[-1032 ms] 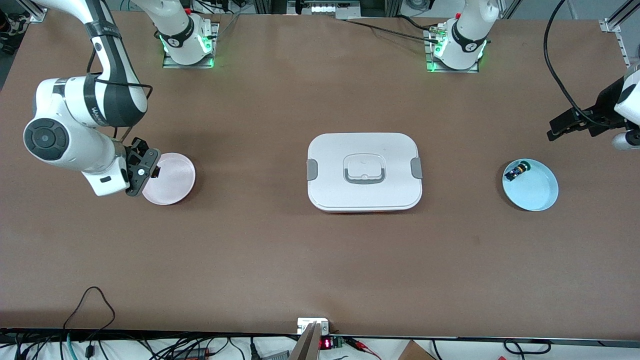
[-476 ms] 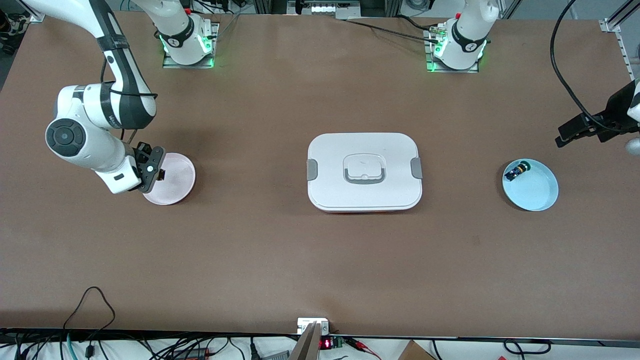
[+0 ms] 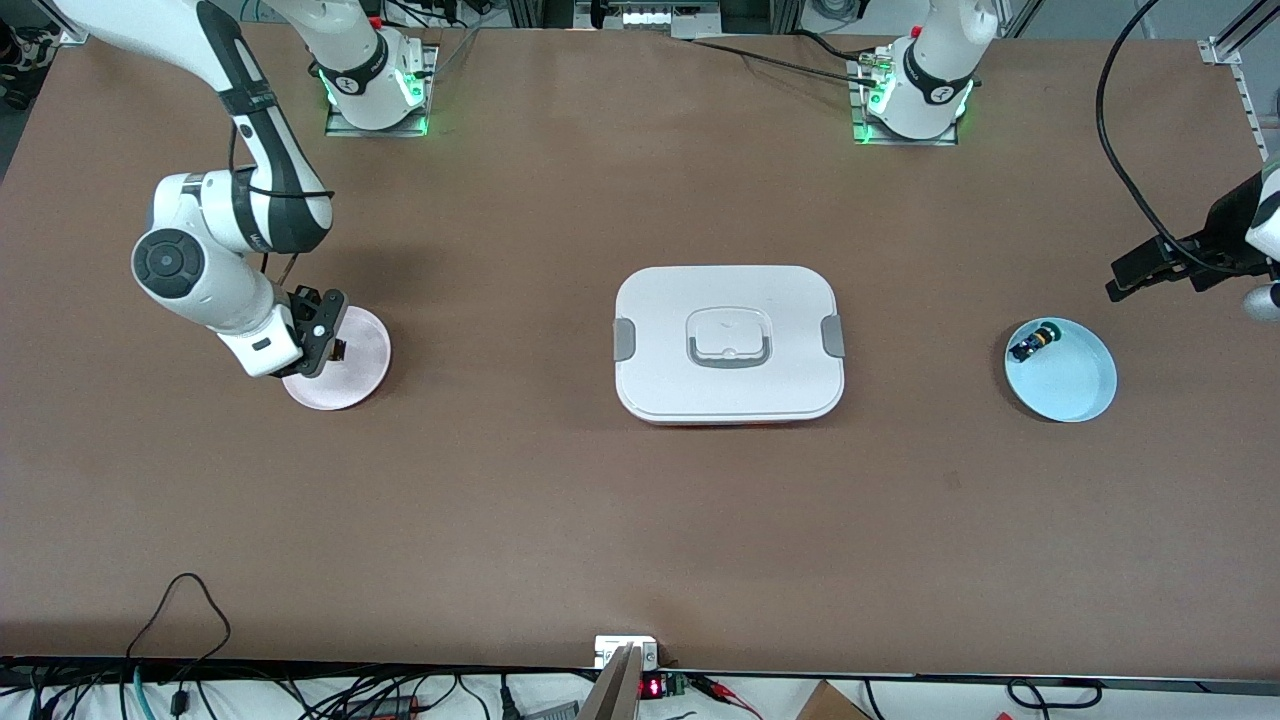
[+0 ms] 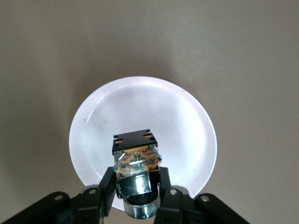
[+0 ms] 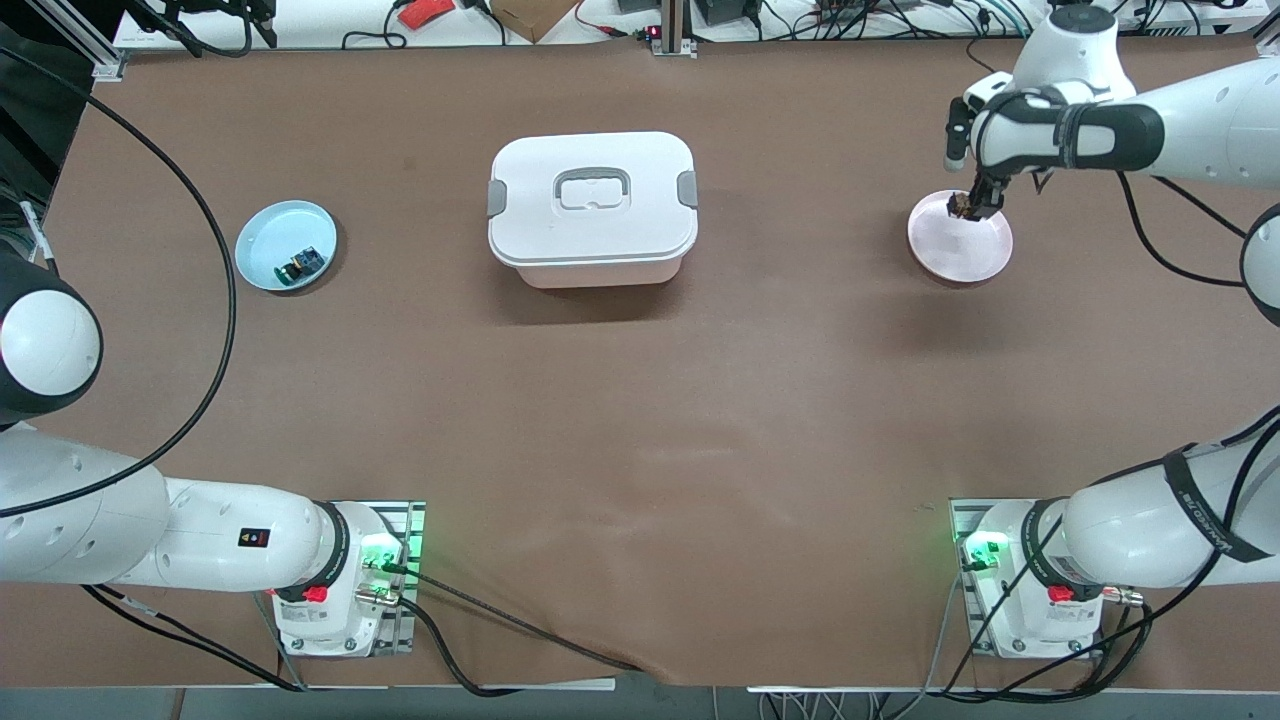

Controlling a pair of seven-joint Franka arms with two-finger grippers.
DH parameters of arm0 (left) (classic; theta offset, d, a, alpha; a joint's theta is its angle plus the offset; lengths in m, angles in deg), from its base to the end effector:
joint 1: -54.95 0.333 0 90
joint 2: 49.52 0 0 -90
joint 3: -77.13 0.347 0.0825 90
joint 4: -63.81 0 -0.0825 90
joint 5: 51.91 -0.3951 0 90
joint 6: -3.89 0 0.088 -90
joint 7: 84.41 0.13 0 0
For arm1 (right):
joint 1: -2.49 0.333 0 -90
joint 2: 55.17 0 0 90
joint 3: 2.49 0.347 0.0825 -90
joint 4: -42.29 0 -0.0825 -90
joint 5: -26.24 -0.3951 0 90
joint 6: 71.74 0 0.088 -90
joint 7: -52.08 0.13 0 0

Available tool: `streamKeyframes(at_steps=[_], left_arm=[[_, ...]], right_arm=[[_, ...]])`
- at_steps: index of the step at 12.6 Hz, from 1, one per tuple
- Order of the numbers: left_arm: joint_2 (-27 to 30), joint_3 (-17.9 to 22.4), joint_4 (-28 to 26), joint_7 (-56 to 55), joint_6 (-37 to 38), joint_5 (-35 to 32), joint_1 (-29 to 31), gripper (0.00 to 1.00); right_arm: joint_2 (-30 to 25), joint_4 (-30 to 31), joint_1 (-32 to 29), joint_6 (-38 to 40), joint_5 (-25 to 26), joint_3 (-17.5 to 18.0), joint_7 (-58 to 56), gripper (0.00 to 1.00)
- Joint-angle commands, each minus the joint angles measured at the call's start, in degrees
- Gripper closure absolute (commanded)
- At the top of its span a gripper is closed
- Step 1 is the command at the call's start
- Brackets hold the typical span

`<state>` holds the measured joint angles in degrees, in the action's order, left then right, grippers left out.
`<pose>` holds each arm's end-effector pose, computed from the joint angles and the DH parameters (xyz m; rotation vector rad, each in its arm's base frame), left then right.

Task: Transfer orange switch to right arm and place
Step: 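Move the held switch over the white plate with the right gripper, then lower the switch onto the white plate and open the right gripper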

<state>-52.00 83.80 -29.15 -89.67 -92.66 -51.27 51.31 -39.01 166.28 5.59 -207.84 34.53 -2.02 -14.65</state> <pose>0.5883 0.0284 0.5927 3.1267 0.2282 0.0306 0.5703 0.0317 0.2571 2.4300 1.9145 -0.1693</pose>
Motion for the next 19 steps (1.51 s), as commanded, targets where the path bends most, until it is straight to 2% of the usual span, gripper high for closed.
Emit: streamKeyframes(at_steps=[1,6,9,15,19], left_arm=[[-1.0,-0.2,1.8,-0.1,0.6,-1.5,-0.1,0.00],[-1.0,-0.4,1.9,-0.3,0.5,-1.5,-0.1,0.00],[-1.0,-0.5,1.9,-0.3,0.4,-1.5,-0.2,0.00],[-1.1,-0.5,1.9,0.0,0.4,-1.6,-0.1,0.00],[-1.4,-0.5,2.0,-0.2,0.4,-1.7,-0.2,0.00]], right_arm=[[-0.5,3.4,-1.9,-4.7,1.7,0.8,-1.6,0.70],[1.5,3.5,-2.3,-8.0,1.7,0.8,-2.9,0.70],[3.1,5.0,-2.2,-12.7,1.7,0.8,-3.0,0.70],[3.4,5.8,-2.7,-12.9,1.7,0.8,-3.0,0.69],[3.5,6.2,-2.7,-12.8,1.7,0.8,-3.0,0.64]])
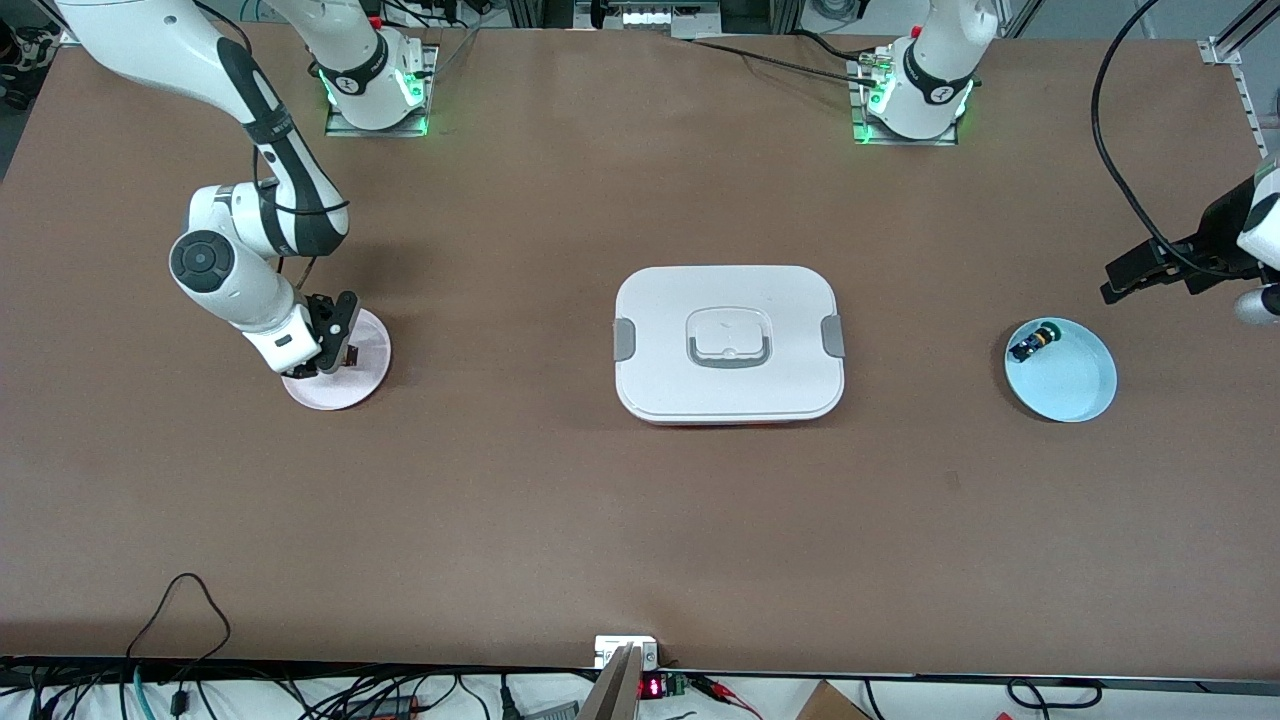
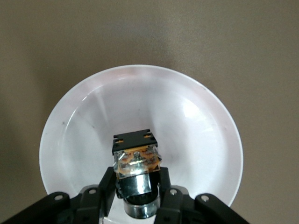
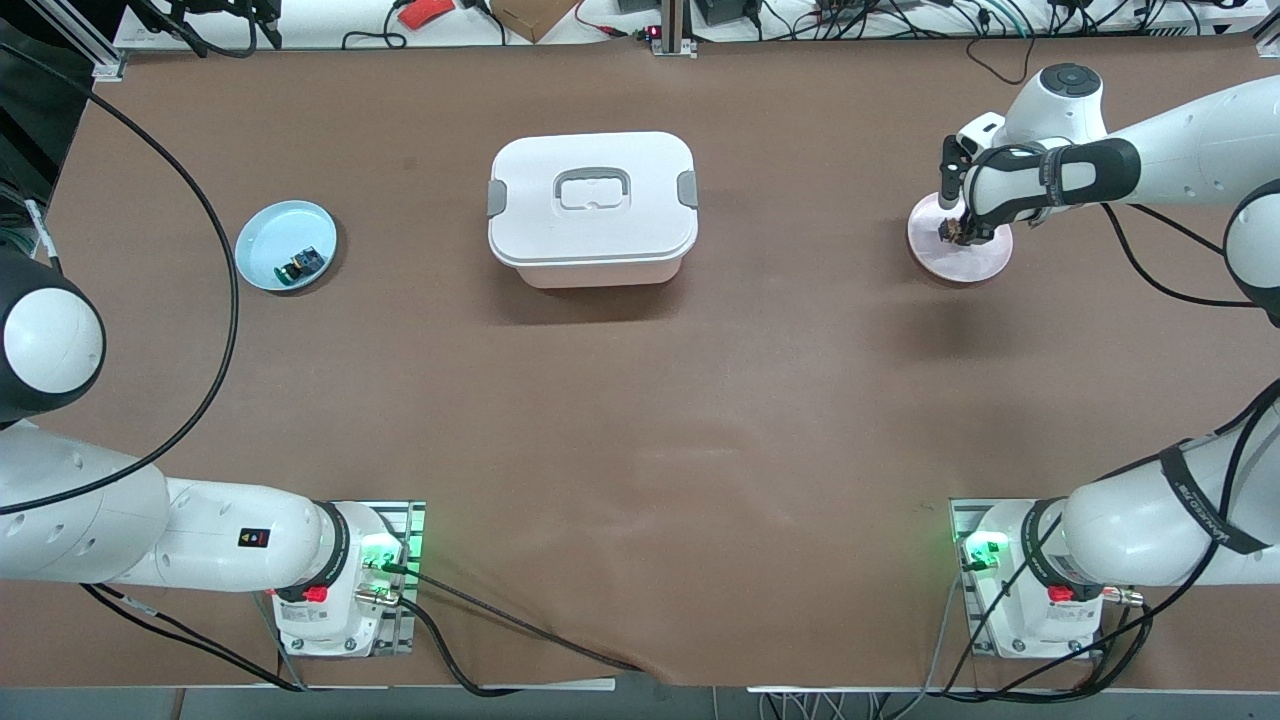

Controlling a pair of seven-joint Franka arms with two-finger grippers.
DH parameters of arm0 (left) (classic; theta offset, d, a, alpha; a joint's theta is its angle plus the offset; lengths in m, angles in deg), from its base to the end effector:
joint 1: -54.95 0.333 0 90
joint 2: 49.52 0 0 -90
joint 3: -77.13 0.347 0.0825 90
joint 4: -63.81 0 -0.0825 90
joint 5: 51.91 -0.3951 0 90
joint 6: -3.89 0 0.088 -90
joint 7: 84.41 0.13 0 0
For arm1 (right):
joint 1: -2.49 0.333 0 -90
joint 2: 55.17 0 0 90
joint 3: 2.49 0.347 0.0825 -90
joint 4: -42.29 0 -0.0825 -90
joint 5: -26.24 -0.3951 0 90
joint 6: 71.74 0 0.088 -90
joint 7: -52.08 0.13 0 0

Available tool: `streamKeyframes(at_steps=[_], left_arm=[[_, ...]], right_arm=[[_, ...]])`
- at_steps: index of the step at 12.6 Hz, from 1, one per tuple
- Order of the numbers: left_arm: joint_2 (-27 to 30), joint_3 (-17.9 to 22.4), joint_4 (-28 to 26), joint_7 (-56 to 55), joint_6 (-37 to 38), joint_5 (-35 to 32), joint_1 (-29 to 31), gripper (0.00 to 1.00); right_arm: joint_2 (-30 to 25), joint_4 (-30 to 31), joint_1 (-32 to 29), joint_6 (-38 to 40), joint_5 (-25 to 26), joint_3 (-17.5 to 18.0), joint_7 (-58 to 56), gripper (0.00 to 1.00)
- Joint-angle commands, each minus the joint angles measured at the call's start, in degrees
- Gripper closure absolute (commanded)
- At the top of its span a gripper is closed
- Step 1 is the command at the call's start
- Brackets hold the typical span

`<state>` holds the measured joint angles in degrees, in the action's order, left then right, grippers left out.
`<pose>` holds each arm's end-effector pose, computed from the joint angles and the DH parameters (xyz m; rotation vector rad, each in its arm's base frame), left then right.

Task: Transfer orange switch to right arm and place
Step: 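Lower the switch onto the white plate and open the right gripper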

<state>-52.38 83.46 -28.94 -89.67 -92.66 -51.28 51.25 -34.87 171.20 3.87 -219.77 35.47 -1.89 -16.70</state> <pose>0.5905 0.0243 0.5906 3.1281 0.2173 0.0260 0.5558 0.0203 0.2008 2.3867 1.9538 -0.0943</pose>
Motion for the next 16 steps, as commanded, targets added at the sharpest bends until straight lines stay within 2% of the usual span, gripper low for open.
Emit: streamKeyframes(at_steps=[1,2,3,4,5,8,10,13,16], left_arm=[[-1.0,-0.2,1.8,-0.3,0.4,-1.6,-0.2,0.00],[-1.0,-0.2,1.8,-0.3,0.5,-1.6,-0.2,0.00],[-1.0,-0.2,1.8,-0.3,0.5,-1.6,-0.2,0.00],[-1.0,-0.3,1.8,-0.3,0.5,-1.6,-0.1,0.00],[-1.0,-0.2,1.8,-0.3,0.5,-1.6,-0.2,0.00],[-1.0,-0.2,1.8,-0.3,0.5,-1.6,-0.1,0.00],[-1.0,-0.3,1.7,-0.3,0.5,-1.5,-0.1,0.00],[-1.1,-0.2,1.7,-0.3,0.5,-1.6,-0.1,0.00],[-1.4,-0.2,1.8,-0.3,0.4,-1.6,-0.1,0.00]], right_arm=[[-0.6,1.3,-1.0,-0.9,0.8,0.5,-0.9,0.64],[-0.6,1.4,-1.0,-0.8,0.8,0.5,-0.9,0.64],[-0.6,1.4,-1.0,-0.6,0.7,0.5,-0.7,0.58],[-0.9,1.4,-1.0,-0.5,0.7,0.5,0.1,0.07],[-1.4,1.3,-1.0,-0.4,0.5,0.4,0.2,0.00],[-3.4,-0.1,-0.9,1.2,-0.3,0.2,7.2,0.00],[-4.3,-3.2,-0.8,6.2,-0.5,0.2,13.5,0.00],[-4.0,-13.1,-0.3,23.2,-5.5,0.3,22.2,0.00],[-4.4,-18.2,-0.4,33.6,-9.6,0.3,30.5,0.00]])
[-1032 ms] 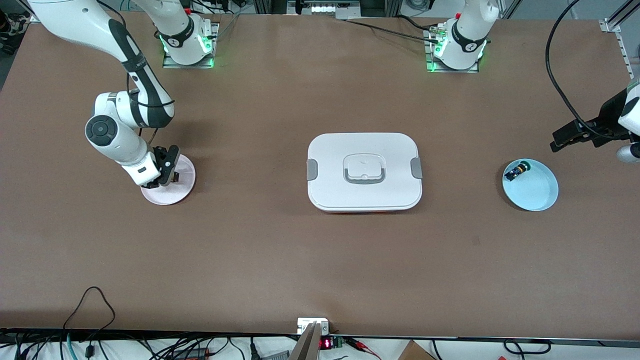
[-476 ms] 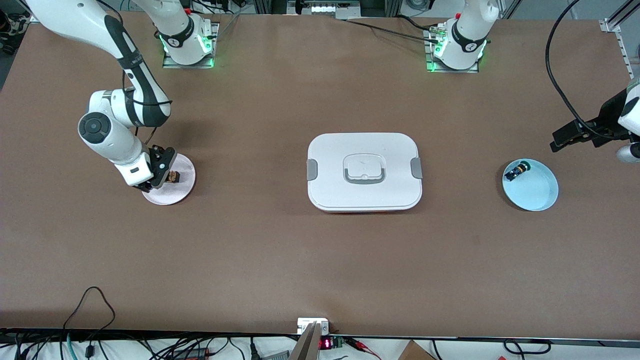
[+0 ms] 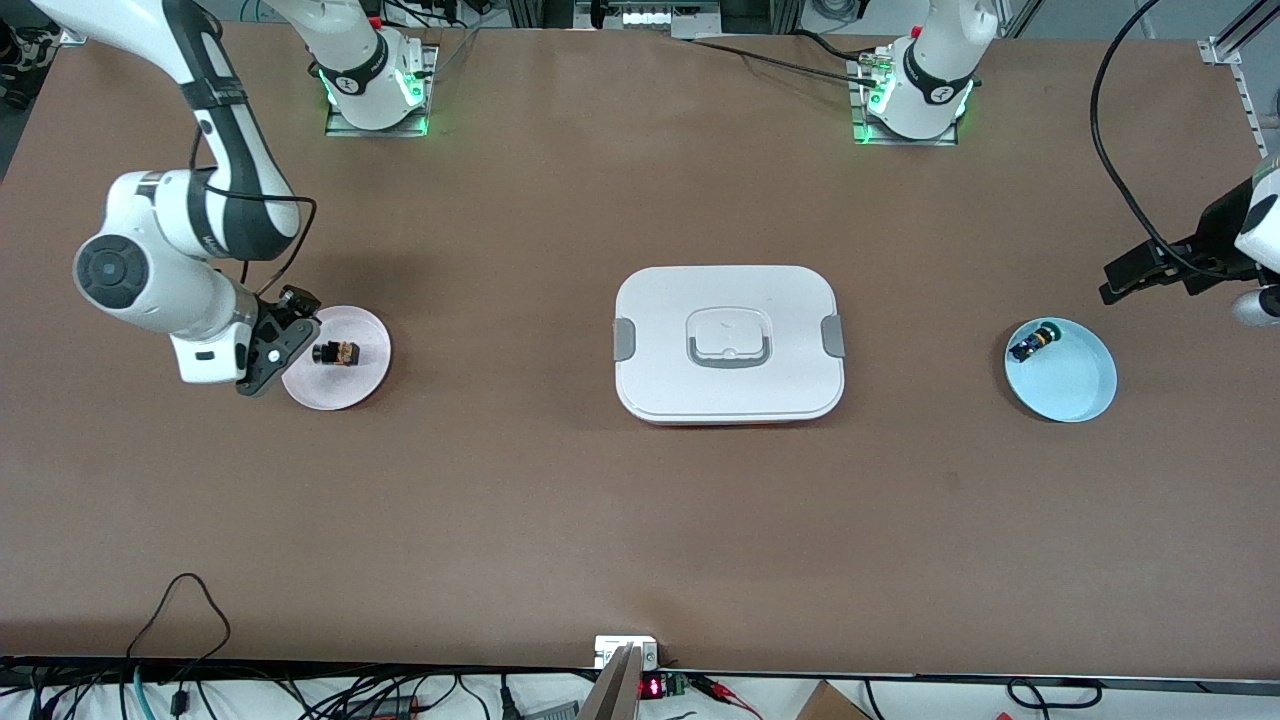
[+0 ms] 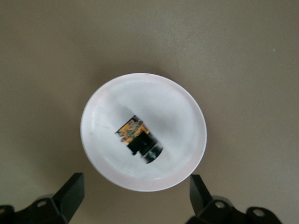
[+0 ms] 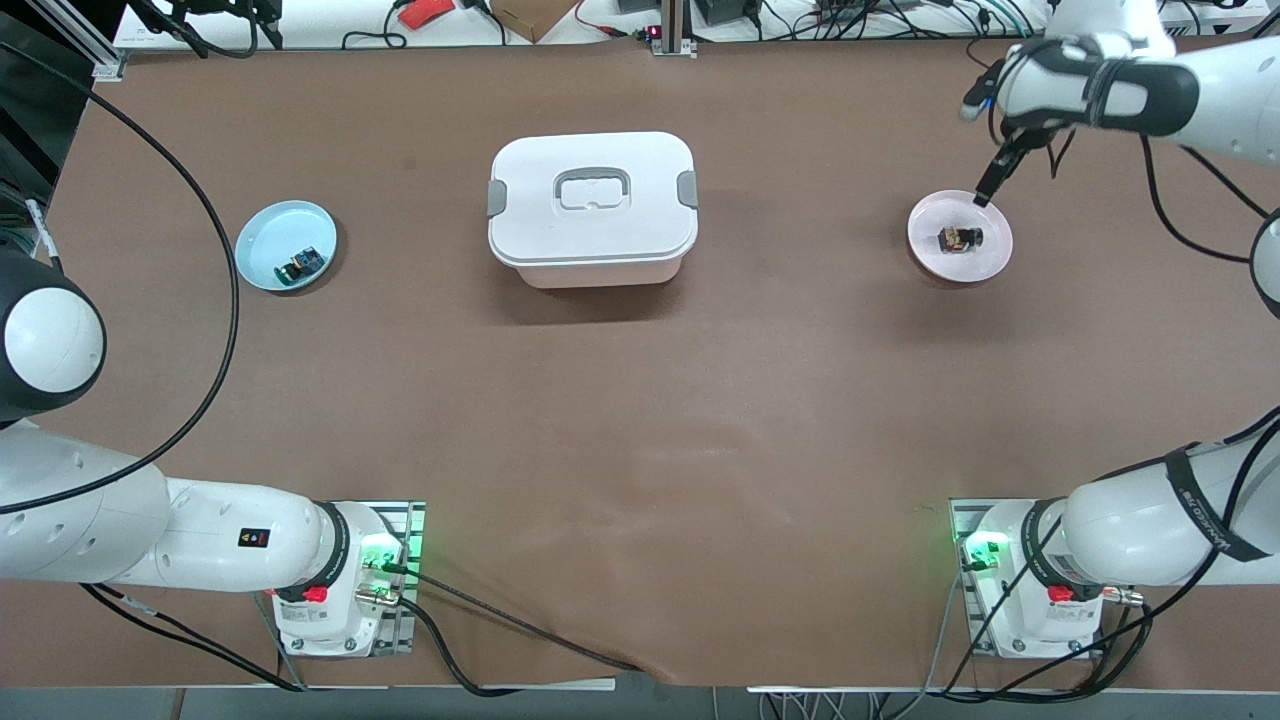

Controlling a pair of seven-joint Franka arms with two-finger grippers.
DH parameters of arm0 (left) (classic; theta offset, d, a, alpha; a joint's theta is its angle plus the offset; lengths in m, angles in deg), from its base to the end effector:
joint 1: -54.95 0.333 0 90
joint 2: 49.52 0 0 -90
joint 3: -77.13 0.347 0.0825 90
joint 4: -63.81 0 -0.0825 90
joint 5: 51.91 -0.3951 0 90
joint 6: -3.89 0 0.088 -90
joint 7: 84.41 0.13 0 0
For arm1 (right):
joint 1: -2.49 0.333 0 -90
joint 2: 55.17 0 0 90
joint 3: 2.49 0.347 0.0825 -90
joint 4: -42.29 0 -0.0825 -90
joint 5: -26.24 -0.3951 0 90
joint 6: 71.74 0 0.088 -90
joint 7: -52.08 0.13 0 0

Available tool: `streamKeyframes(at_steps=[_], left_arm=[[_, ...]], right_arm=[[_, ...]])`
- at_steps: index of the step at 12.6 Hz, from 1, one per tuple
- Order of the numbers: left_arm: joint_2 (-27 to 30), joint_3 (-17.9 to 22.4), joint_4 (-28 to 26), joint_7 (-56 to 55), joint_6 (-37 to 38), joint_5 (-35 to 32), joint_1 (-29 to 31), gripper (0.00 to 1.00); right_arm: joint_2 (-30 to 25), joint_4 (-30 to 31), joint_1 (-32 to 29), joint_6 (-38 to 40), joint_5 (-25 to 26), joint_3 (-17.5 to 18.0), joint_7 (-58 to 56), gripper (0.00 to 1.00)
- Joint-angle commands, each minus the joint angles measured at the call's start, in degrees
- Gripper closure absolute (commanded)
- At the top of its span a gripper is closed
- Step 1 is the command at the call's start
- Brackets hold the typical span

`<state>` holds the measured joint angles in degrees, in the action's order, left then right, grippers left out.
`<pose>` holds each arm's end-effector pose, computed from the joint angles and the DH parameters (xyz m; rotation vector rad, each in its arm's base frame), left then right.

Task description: Transfer orange switch to right arm and place

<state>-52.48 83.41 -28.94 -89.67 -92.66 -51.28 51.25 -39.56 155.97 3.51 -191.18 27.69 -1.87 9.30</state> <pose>0.5910 0.0238 0.5895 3.1284 0.2159 0.0233 0.5952 0.0151 0.3155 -2.8498 -1.1872 0.2588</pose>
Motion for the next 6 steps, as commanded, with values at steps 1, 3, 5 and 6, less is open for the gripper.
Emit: streamKeyframes(at_steps=[1,3,5,6], left_arm=[[-1.3,-0.1,1.8,-0.3,0.4,-1.6,-0.1,0.00],[-1.3,-0.1,1.8,-0.3,0.3,-1.7,-0.1,0.00],[-1.3,-0.1,1.8,-0.3,0.4,-1.6,-0.1,0.00],[-1.3,-0.1,1.8,-0.3,0.4,-1.6,-0.1,0.00]], right_arm=[[0.3,-4.2,-0.1,7.2,-2.1,0.3,6.6,0.00],[-0.7,-5.0,-0.1,9.6,-4.2,0.2,11.6,0.00],[-1.2,-7.3,0.3,14.1,-5.4,0.2,21.2,0.00],[-1.2,-9.2,1.0,16.9,-5.4,0.2,25.7,0.00]])
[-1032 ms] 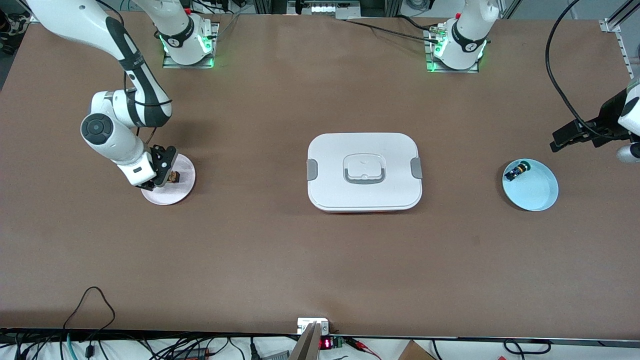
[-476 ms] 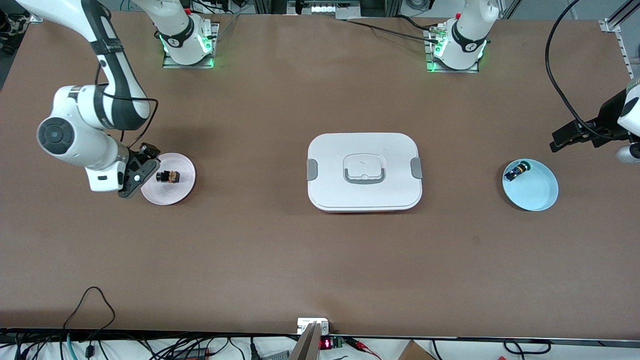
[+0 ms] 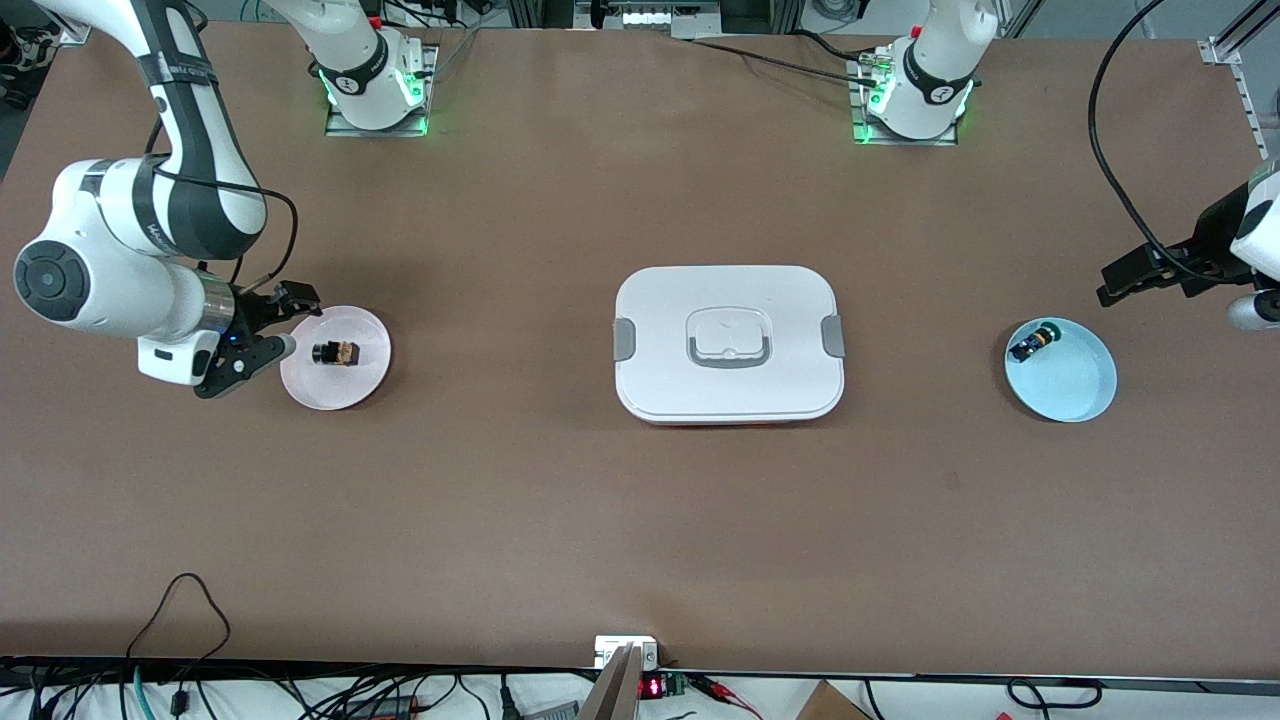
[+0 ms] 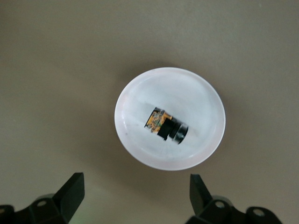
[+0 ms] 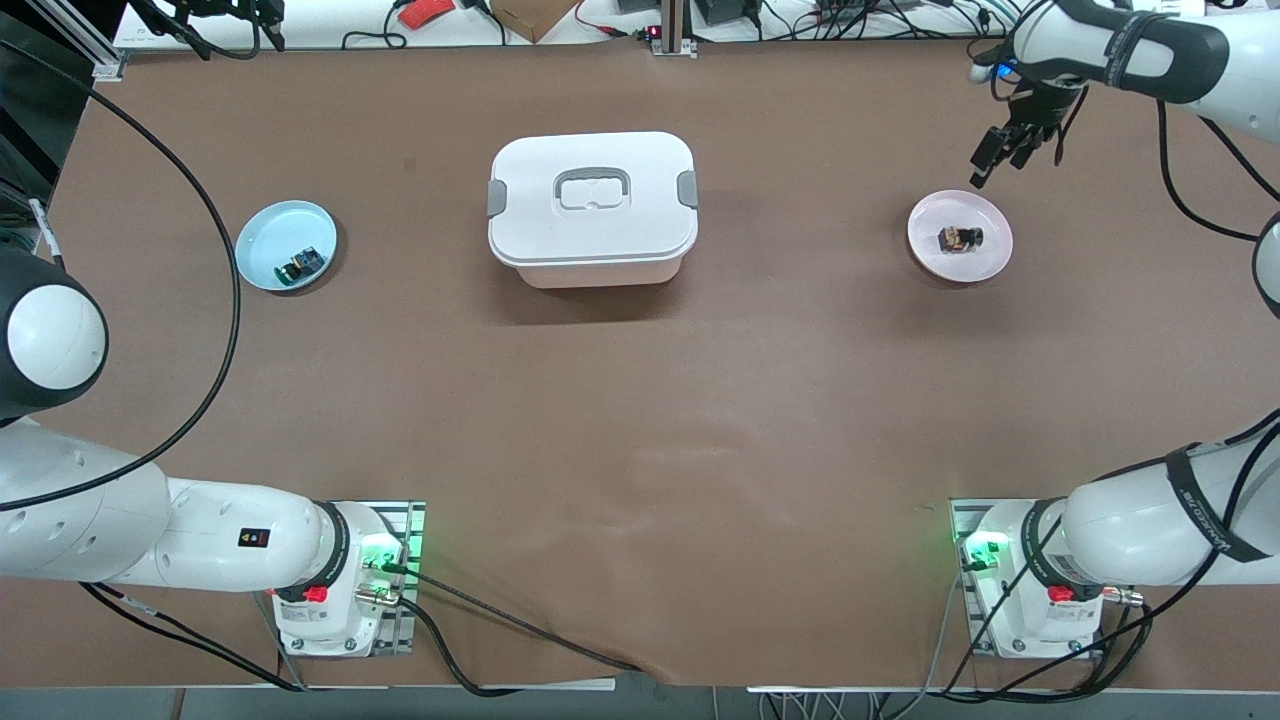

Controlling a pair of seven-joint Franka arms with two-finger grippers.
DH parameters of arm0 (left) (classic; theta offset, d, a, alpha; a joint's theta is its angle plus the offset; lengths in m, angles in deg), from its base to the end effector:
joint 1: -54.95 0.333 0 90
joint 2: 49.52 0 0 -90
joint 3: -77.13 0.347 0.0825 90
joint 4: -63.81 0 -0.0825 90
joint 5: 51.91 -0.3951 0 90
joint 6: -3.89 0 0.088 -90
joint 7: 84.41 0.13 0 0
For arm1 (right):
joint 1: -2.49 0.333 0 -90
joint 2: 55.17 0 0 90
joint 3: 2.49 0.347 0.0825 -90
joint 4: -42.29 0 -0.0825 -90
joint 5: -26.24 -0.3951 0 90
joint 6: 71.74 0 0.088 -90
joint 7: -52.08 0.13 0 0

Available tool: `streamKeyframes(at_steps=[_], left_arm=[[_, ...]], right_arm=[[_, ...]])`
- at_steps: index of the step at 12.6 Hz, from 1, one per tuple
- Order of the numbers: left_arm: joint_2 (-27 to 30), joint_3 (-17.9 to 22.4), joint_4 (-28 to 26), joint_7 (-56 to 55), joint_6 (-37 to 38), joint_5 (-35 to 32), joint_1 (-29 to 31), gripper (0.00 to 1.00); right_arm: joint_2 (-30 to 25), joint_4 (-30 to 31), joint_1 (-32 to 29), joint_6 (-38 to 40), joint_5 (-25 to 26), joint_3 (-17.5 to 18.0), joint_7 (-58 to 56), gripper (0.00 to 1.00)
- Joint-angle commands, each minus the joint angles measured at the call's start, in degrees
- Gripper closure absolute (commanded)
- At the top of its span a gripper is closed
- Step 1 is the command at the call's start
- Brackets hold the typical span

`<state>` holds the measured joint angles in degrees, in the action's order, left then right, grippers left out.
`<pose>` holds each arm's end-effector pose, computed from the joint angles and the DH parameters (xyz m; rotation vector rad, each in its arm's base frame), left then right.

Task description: Transfer orange switch to right arm and place

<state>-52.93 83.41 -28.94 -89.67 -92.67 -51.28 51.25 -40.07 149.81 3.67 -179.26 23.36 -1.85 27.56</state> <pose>0.5930 0.0237 0.5849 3.1295 0.2160 0.0113 0.5980 0.0236 0.3547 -2.9466 -0.6562 0.3778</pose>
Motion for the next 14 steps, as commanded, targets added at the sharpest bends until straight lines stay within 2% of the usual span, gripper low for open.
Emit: streamKeyframes(at_steps=[1,3,6,8,9,12,14], left_arm=[[-0.9,-0.1,1.8,-0.1,0.3,-1.5,0.0,0.00],[-0.9,-0.1,1.9,-0.1,0.4,-1.6,-0.1,0.00],[-0.8,-0.2,2.2,-0.1,0.4,-1.6,-0.1,0.00],[-0.9,-0.3,2.7,0.0,0.4,-1.6,-0.1,0.00],[-1.0,-0.3,2.7,0.1,0.4,-1.7,-0.1,0.00],[-1.0,-0.2,2.7,0.1,0.4,-1.7,-0.1,0.00],[-1.0,-0.3,2.9,0.2,0.4,-1.7,-0.3,0.00]], right_arm=[[-1.1,-5.0,1.3,8.3,-1.1,0.1,12.3,0.00],[-1.3,-10.5,2.6,16.2,-1.0,0.2,21.8,0.00],[-1.7,-19.4,3.7,24.8,3.2,0.2,23.0,0.00],[-3.0,-22.4,3.5,24.5,6.3,0.1,23.0,0.00],[-2.7,-25.9,3.3,24.5,9.2,0.1,22.9,0.00],[-3.1,-31.2,3.0,24.9,9.8,-1.0,23.5,0.00],[-4.1,-30.4,2.3,24.8,8.2,-2.8,23.6,0.00]])
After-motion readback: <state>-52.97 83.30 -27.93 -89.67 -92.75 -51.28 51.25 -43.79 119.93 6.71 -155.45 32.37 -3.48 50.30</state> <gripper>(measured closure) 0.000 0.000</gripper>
